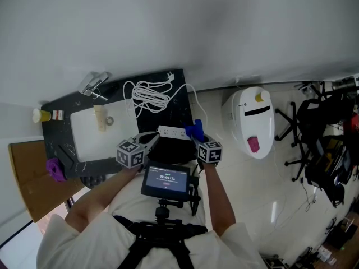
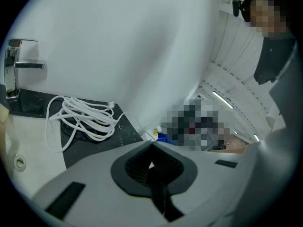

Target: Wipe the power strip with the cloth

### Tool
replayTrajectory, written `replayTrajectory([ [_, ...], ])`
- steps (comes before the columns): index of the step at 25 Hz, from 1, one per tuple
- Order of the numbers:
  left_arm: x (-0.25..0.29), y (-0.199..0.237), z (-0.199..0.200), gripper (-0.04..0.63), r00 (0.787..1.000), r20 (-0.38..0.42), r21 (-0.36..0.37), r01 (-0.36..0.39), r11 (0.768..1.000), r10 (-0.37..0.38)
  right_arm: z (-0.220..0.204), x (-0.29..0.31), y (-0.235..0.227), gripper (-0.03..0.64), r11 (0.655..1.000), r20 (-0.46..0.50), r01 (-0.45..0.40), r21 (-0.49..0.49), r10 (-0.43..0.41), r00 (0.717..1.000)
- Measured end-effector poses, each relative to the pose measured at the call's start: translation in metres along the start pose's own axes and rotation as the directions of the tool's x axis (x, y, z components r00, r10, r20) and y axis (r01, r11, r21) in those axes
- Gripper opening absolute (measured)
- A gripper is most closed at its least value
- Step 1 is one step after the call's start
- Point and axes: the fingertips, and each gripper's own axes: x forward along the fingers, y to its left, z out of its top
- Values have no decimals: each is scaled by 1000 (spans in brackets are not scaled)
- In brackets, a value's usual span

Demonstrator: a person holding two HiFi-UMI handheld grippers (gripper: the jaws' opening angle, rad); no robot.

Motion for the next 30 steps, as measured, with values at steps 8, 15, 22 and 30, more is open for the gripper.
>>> replayTrajectory([
  [8,5,-3,0,5,1000,3,-1,3,1000,-3,-8,-4,-15,89,1000,-7,24,18,-24,1000],
  [15,4,-7,1,5,1000,6,2,-3,1000,3,-9,-12,-29,89,998,0,48,29,-48,999],
  [22,-6,-6,-2,5,1000,5,6,-9,1000,9,-26,-19,-58,89,989,-20,136,62,-135,991],
  [30,-44,8,-3,5,1000,27,0,-14,1000,14,-30,-45,-64,89,951,31,289,109,-294,955],
])
